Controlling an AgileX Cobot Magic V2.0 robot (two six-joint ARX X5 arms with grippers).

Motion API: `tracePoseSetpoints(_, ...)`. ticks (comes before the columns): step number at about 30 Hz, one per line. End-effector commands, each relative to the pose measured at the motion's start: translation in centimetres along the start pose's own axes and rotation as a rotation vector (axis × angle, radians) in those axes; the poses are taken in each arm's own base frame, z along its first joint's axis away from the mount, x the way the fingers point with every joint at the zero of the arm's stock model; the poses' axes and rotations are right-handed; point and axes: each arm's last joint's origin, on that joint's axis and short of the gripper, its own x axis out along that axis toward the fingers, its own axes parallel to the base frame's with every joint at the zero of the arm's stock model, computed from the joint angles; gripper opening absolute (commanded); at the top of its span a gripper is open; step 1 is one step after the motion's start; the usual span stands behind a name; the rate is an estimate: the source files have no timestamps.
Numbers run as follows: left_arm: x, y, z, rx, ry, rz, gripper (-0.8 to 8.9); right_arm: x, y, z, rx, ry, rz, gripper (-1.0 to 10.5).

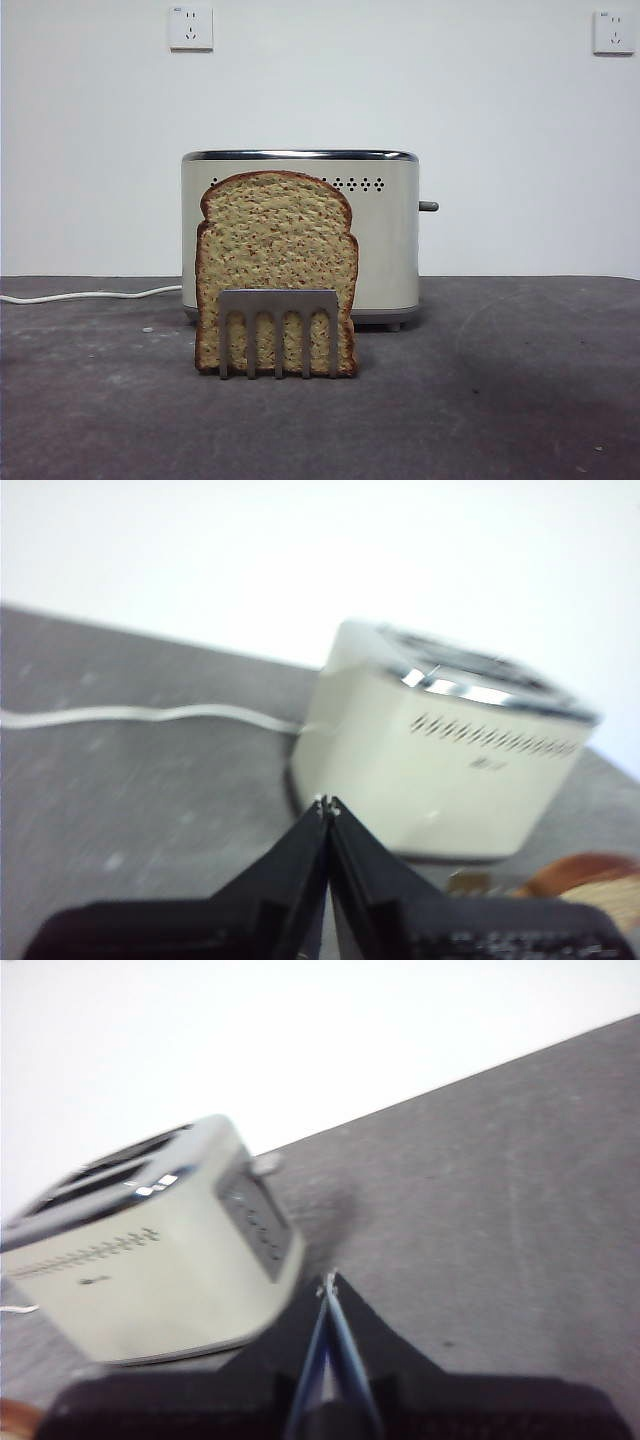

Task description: Pick up a slice of bread from the rack,put the bread on the toaster,press the button

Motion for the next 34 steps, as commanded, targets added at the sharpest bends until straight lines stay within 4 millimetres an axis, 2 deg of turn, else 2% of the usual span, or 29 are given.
tracePoseSetpoints(1,-0.2,-0.7,1.6,0.004,0.005,-0.053,-0.07,0.1,0.8,1.7,0.011,0.029,0.048,-0.1)
tracePoseSetpoints(9,0.2,-2.9,6.6,0.078,0.135,-0.263,-0.07,0.7,3.4,7.7,-0.073,0.207,0.169,-0.1)
tracePoseSetpoints(18,1.1,-4.3,10.4,0.201,0.346,-0.417,-0.08,0.9,5.5,12.8,-0.253,0.431,0.205,-0.1)
tracePoseSetpoints(23,1.2,-4.9,12.0,0.257,0.424,-0.437,-0.08,1.0,6.0,14.1,-0.298,0.538,0.208,-0.1)
tracePoseSetpoints(30,1.4,-5.5,13.0,0.282,0.474,-0.472,0.05,1.2,6.2,14.2,-0.308,0.562,0.220,-0.1)
tracePoseSetpoints(31,1.4,-5.5,13.1,0.280,0.477,-0.472,0.57,1.2,6.2,14.2,-0.308,0.562,0.220,-0.1)
tracePoseSetpoints(32,1.5,-5.5,13.2,0.280,0.477,-0.471,2.21,1.2,6.2,14.2,-0.308,0.562,0.220,-0.1)
tracePoseSetpoints(33,1.5,-5.5,13.2,0.282,0.475,-0.470,4.51,1.2,6.2,14.2,-0.308,0.562,0.220,-0.1)
tracePoseSetpoints(34,1.6,-5.5,13.2,0.284,0.472,-0.470,6.08,1.2,6.2,14.2,-0.308,0.562,0.220,-0.1)
